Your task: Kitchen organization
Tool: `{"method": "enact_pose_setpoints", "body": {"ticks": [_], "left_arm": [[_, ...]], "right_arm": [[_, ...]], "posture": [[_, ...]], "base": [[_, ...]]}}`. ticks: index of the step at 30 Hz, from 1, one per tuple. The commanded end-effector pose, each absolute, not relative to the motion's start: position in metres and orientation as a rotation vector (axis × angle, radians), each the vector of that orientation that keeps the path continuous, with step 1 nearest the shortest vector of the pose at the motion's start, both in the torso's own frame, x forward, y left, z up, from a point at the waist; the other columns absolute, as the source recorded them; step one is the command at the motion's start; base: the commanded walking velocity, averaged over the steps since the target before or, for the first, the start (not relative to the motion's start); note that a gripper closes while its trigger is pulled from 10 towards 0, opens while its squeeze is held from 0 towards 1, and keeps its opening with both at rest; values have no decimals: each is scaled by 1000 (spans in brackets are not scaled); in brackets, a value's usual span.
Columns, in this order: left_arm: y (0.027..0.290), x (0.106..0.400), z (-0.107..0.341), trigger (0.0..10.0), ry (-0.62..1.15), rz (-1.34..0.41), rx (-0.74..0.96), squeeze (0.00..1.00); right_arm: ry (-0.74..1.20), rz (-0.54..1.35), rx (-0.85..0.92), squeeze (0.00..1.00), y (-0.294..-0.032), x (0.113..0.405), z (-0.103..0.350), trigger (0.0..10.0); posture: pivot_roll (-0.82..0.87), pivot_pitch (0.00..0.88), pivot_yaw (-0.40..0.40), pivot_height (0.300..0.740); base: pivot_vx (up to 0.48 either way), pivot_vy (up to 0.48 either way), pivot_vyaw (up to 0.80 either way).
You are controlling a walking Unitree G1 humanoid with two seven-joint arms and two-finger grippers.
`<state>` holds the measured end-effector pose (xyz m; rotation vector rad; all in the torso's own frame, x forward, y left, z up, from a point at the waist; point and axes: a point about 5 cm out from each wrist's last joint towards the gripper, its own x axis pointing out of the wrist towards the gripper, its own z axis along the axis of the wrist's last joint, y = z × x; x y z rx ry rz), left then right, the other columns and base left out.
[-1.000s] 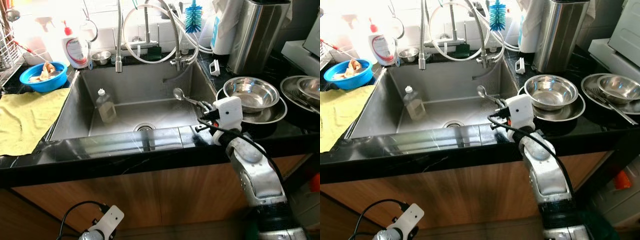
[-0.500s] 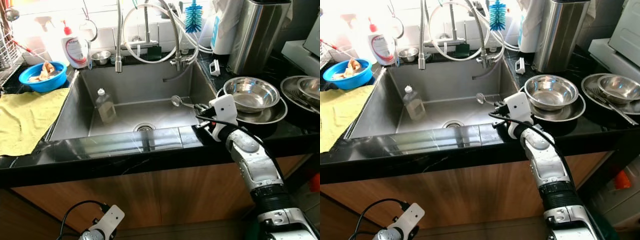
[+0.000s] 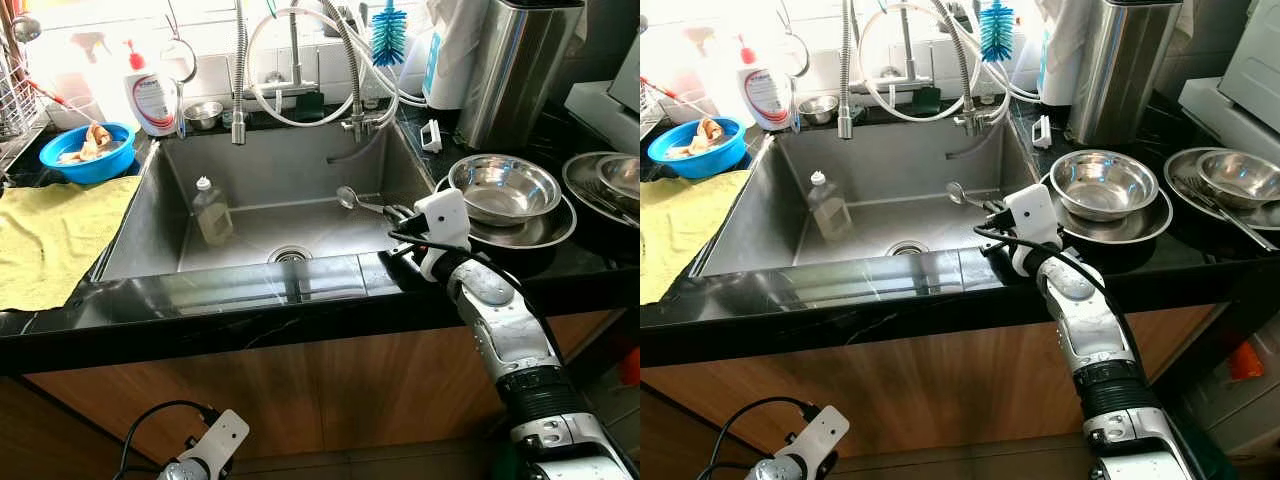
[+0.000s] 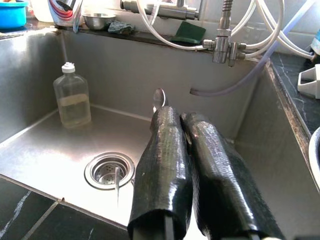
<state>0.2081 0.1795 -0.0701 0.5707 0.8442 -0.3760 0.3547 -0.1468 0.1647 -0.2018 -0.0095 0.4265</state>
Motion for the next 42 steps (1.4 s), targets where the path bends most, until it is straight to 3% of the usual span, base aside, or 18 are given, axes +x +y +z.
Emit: {"method": "enact_pose_setpoints", "body": {"ticks": [1,3,4,6,7,9,12,13,19,22,23,30,42], "left_arm": [[185,207,-71,10000,866,-359,581,0],[185,206,-71,10000,869,-358,581,0],[186,206,-71,10000,869,-359,582,0],[186,206,-71,10000,870,-360,583,0],[186,205,-71,10000,871,-361,583,0],[186,205,-72,10000,871,-362,584,0],[185,205,-72,10000,871,-363,584,0],[185,205,-72,10000,871,-363,584,0],[186,204,-72,10000,874,-362,584,0],[187,204,-72,10000,876,-361,585,0],[187,204,-72,10000,876,-361,585,0],[187,203,-73,10000,877,-361,586,0],[188,204,-72,10000,874,-359,589,0]], "right_arm": [[-37,425,-199,482,-143,357,170,10000],[-41,423,-193,494,-141,356,169,10000],[-42,423,-190,588,-141,356,169,10000],[-44,423,-186,624,-140,355,168,10000],[-44,422,-185,714,-140,355,168,10000],[-43,421,-185,761,-140,354,167,10000],[-45,414,-182,769,-140,352,165,10000],[-44,409,-180,820,-140,351,165,10000],[-42,396,-172,808,-141,349,163,10000],[-49,381,-172,737,-142,348,164,10000],[-61,360,-179,0,-143,348,166,10000],[-186,187,-145,0,-152,341,192,10000],[-196,-202,-14,0,-205,315,196,10000]], "posture": [[-99,0,60,740],[-102,0,62,740],[-102,0,62,740],[-102,0,62,740],[-104,0,65,740],[-104,0,65,740],[-101,0,64,740],[-101,0,64,740],[-103,0,66,740],[-104,0,66,740],[-104,0,66,740],[-104,0,64,740],[-120,0,72,740]], "base": [[0,0,0],[0,0,0],[0,0,0],[0,0,0],[0,0,0],[0,0,0],[0,0,0],[0,0,0],[0,0,0],[0,0,0],[0,0,0],[0,0,0],[0,0,0]]}}
